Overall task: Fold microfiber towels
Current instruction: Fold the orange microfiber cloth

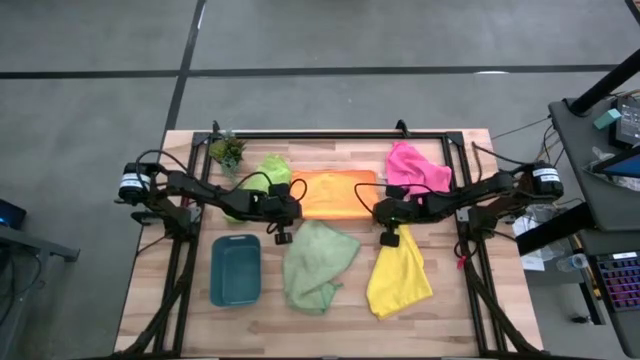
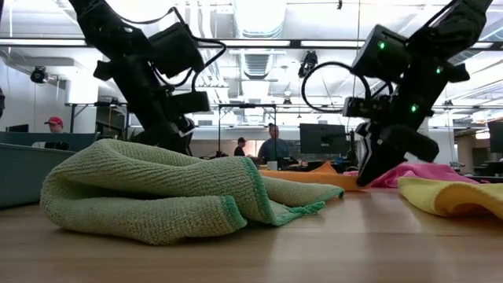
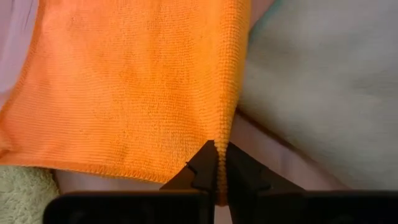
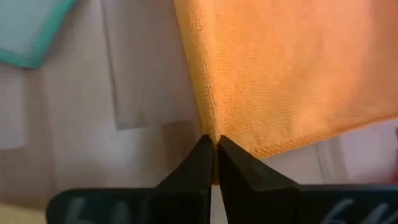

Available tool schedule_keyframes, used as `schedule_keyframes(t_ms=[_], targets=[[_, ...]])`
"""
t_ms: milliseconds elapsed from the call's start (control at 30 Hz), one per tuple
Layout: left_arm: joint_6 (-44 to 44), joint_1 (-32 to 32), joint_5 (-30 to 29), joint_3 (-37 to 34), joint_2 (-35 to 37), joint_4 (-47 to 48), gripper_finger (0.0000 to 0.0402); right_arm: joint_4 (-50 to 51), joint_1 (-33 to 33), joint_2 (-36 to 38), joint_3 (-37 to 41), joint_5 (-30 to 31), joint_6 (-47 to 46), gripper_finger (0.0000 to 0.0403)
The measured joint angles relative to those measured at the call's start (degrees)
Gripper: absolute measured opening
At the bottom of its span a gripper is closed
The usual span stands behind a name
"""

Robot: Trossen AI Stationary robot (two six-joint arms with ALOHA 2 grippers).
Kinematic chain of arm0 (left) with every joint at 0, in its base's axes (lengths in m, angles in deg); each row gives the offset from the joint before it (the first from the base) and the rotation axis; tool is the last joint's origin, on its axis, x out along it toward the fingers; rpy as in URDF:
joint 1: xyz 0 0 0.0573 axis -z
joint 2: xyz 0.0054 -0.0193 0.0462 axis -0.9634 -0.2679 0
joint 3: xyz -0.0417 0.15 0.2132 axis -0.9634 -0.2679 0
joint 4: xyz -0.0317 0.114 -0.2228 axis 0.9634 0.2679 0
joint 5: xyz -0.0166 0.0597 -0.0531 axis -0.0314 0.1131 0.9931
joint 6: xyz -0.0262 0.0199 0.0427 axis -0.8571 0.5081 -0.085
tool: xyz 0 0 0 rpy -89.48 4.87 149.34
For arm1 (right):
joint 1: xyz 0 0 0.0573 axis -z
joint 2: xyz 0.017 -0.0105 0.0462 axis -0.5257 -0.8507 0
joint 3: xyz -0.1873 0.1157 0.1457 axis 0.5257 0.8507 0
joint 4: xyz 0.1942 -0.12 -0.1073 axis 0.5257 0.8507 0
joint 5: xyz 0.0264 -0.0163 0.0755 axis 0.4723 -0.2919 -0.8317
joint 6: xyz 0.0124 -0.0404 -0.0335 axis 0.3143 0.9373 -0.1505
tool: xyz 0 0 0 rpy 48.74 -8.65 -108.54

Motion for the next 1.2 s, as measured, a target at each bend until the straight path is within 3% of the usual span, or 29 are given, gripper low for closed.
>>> schedule_keyframes(t_ms=[100,267,367,633,1200], targets=[[0.0,0.9,0.6,1.0,0.7,2.7,0.0008,4.5,-1.4,2.2,-1.5,0.0,-0.9,0.0009],[-0.1,2.2,7.6,2.3,2.0,2.8,0.0008,10.9,-3.4,4.6,-5.2,0.0,-2.0,0.0009],[0.2,2.5,8.7,3.0,3.4,3.4,0.0008,15.2,-3.5,4.8,-8.1,0.0,-1.9,0.0009],[6.0,-0.2,2.9,4.5,7.0,10.0,0.0008,19.5,-2.7,4.4,-12.8,2.4,4.1,0.0009],[12.8,-11.9,2.7,4.3,7.1,6.8,0.0008,17.8,11.0,4.3,-13.2,3.4,11.5,0.0009]])
